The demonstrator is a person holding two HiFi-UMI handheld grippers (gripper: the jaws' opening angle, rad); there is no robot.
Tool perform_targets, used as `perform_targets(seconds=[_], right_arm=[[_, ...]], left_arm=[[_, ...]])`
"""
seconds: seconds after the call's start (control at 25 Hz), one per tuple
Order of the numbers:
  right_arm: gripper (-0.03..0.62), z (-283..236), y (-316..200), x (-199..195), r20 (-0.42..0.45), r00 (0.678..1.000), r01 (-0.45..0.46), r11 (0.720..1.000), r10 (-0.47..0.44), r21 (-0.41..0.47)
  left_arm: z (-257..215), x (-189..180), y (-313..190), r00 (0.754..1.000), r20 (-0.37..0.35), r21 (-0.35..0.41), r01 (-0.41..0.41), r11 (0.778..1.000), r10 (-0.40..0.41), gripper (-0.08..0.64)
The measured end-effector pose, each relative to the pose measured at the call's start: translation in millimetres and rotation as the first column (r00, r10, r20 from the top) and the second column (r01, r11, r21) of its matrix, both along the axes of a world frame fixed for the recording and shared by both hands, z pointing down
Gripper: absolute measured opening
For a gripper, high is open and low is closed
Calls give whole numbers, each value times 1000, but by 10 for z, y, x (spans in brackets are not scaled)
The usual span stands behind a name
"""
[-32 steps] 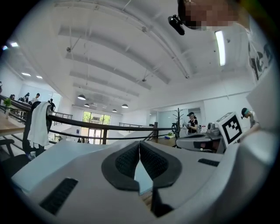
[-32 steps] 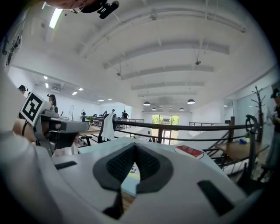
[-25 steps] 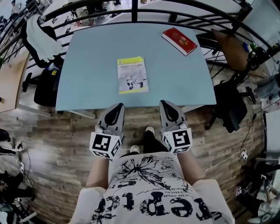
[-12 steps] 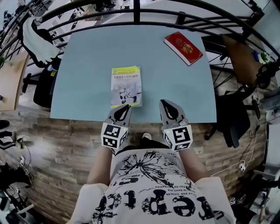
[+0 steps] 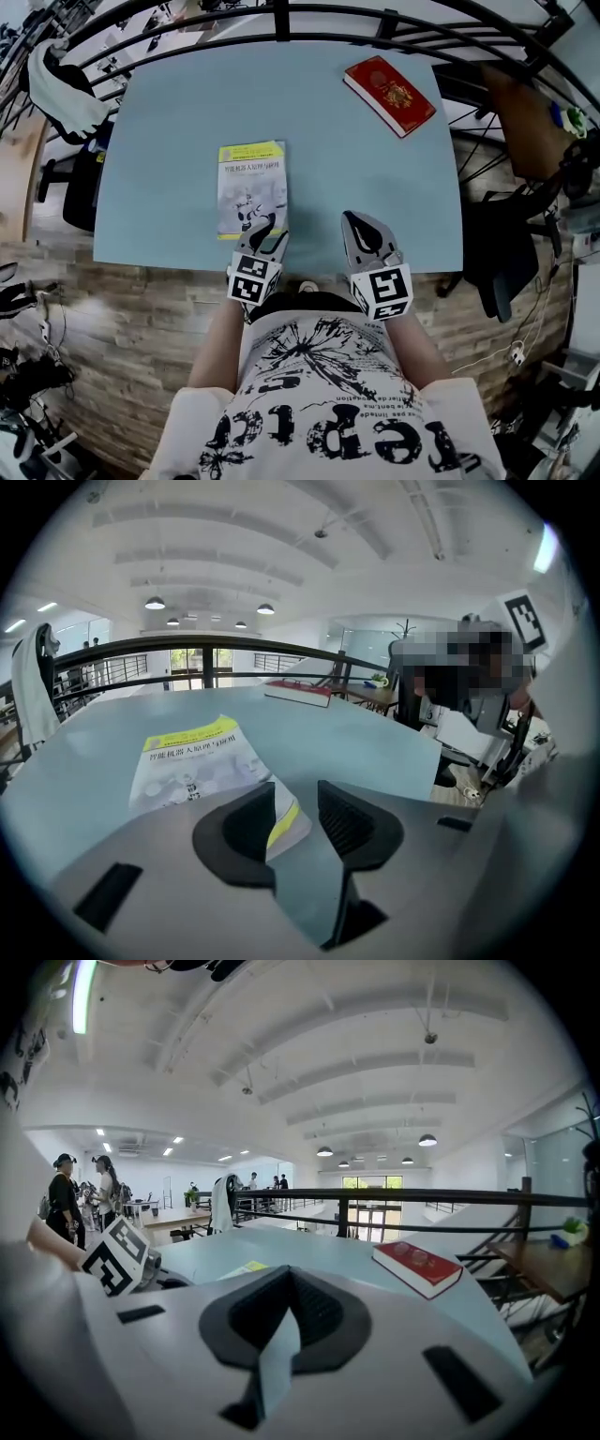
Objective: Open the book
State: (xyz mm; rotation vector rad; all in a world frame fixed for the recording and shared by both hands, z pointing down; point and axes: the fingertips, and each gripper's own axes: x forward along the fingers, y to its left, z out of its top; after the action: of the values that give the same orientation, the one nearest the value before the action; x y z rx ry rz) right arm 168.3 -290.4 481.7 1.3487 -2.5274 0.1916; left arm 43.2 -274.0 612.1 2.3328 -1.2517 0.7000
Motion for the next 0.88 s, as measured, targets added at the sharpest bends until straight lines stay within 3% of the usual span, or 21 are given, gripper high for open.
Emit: perform_targets(seconds=[0.28, 0.36, 0.4, 0.56, 0.88], right_arm=[[9, 17, -110, 132, -14, 1000, -17, 1000, 18, 5], [9, 9, -132, 164, -15, 1000, -27, 1000, 27, 2], [9, 8, -143, 177, -15, 999, -32, 999, 32, -1], [9, 2, -161, 182, -16, 999, -40, 999, 40, -2], [9, -74, -97, 18, -30, 998, -51, 999, 51, 4]], left_arm=[[361, -34, -149, 996, 83, -45, 34, 998, -30, 143], [342, -34, -150, 996, 83, -53, 41, 998, -36, 67], [326, -29, -143, 997, 74, -61, 42, 997, -37, 32], [261, 2, -132, 999, 21, -84, 27, 996, -26, 20], [-37, -151, -145, 999, -36, -31, 21, 999, -22, 20]])
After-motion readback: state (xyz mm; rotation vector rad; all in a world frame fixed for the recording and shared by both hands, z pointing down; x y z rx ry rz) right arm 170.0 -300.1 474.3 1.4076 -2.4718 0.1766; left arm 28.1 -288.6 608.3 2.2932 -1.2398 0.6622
